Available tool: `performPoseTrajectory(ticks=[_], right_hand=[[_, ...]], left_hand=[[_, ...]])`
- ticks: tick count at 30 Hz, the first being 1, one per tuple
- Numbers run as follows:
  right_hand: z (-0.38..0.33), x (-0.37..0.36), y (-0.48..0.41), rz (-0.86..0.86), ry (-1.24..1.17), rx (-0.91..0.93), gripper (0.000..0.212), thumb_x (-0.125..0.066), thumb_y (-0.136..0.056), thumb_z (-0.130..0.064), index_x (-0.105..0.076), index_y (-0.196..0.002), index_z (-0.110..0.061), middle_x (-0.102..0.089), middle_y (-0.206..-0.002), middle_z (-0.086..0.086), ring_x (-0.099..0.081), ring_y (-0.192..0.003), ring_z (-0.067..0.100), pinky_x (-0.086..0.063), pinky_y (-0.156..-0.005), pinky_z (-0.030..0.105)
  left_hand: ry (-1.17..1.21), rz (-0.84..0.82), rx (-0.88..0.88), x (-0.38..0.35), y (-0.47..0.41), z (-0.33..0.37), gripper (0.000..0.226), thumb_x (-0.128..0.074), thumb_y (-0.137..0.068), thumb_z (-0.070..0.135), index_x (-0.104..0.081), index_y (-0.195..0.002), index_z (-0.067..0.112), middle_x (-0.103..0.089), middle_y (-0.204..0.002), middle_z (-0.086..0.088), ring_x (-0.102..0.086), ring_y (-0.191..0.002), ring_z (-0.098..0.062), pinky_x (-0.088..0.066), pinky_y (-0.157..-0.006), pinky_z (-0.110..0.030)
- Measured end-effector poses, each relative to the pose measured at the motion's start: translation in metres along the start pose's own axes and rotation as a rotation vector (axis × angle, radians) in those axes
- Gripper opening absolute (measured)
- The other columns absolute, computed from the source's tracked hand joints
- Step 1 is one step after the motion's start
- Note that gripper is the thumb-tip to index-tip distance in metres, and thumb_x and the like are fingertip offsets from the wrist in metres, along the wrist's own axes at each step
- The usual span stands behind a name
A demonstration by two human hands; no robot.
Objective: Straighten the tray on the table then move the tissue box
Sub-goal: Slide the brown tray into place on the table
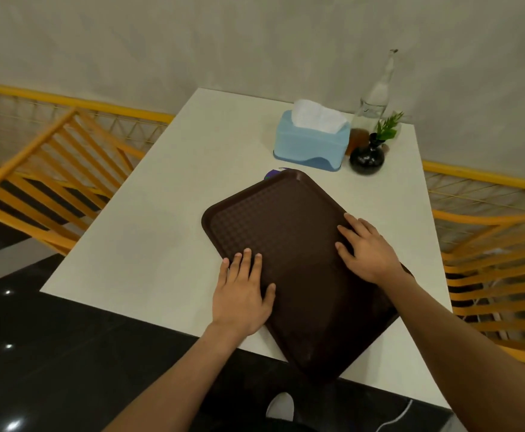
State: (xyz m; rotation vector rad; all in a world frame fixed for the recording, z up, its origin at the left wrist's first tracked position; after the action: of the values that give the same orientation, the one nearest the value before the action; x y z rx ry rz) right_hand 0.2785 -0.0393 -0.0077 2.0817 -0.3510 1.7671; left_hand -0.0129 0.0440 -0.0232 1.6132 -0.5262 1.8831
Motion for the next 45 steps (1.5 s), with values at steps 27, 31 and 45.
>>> performPoseTrajectory(ticks=[27, 31, 45], right_hand=[[-0.202, -0.031, -0.029, 0.110, -0.087, -0.242, 0.066, -0.029, -0.102, -0.063, -0.043, -0.153, -0.023, -0.019, -0.169, -0.003, -0.011, -0.154, 0.023, -0.042, -0.109, 0.048], [-0.222, -0.032, -0.032, 0.131, -0.137, -0.253, 0.062, -0.038, -0.102, -0.060, -0.047, -0.150, -0.022, -0.025, -0.167, 0.001, -0.018, -0.152, 0.025, -0.041, -0.110, 0.048], [-0.232, -0.035, -0.044, 0.170, -0.150, -0.264, 0.084, -0.035, -0.101, -0.062, -0.004, -0.163, -0.015, -0.007, -0.170, 0.008, -0.009, -0.155, 0.028, -0.008, -0.123, 0.049]], left_hand=[[0.075, -0.003, -0.138, 0.060, -0.081, -0.241, 0.060, -0.032, -0.105, 0.051, -0.032, -0.158, 0.023, -0.017, -0.170, -0.007, -0.005, -0.158, -0.026, -0.009, -0.127, -0.041], [0.032, 0.095, -0.030, 0.080, -0.091, -0.264, 0.064, -0.040, -0.103, 0.050, -0.032, -0.158, 0.018, -0.025, -0.167, -0.011, -0.018, -0.155, -0.030, -0.019, -0.126, -0.047], [0.241, 0.126, 0.059, 0.054, -0.086, -0.274, 0.067, -0.036, -0.104, 0.045, -0.018, -0.162, 0.018, -0.010, -0.172, -0.006, -0.006, -0.158, -0.028, -0.003, -0.127, -0.044]])
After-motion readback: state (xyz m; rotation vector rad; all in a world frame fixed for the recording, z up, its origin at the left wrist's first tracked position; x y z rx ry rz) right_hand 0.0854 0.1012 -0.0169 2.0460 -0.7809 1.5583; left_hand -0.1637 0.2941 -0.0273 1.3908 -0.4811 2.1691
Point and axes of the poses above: each hand's wrist, its own y-axis away from the middle knuckle, its own x-axis out of the back of the hand, z = x × y, the point moved 4 cm from there along -y, towards the middle knuckle
